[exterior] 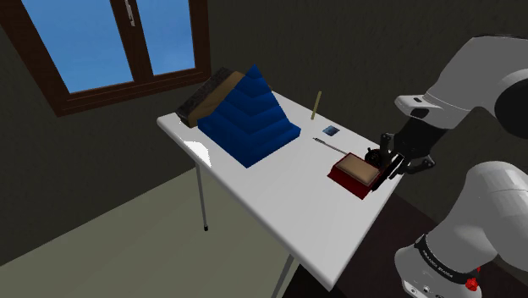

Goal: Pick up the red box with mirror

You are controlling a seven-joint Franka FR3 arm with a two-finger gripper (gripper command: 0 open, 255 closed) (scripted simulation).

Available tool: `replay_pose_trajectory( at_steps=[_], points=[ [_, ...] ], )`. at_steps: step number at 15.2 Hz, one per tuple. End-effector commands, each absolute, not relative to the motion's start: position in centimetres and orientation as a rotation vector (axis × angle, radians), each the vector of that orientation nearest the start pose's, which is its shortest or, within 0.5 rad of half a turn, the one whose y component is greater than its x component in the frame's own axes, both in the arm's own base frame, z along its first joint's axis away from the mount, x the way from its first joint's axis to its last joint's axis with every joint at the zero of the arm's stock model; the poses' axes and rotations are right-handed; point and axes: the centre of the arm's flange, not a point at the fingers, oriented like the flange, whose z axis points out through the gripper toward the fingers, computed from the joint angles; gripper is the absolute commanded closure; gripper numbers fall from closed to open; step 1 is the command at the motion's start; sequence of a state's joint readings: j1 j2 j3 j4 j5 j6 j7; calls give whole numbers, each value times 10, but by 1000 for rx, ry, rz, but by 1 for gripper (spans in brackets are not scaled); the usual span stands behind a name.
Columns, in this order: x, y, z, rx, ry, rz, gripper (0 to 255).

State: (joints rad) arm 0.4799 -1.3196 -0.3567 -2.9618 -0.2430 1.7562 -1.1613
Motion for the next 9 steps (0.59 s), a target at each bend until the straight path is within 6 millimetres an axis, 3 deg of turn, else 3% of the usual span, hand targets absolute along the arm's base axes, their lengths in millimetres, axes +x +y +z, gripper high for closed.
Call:
replay_pose_trajectory(
  at_steps=[1, 9],
  points=[
    [212, 22, 444, -2183, -2169, -206, 255],
    [212, 22, 486, -2183, -2169, -206, 255]
  ],
)
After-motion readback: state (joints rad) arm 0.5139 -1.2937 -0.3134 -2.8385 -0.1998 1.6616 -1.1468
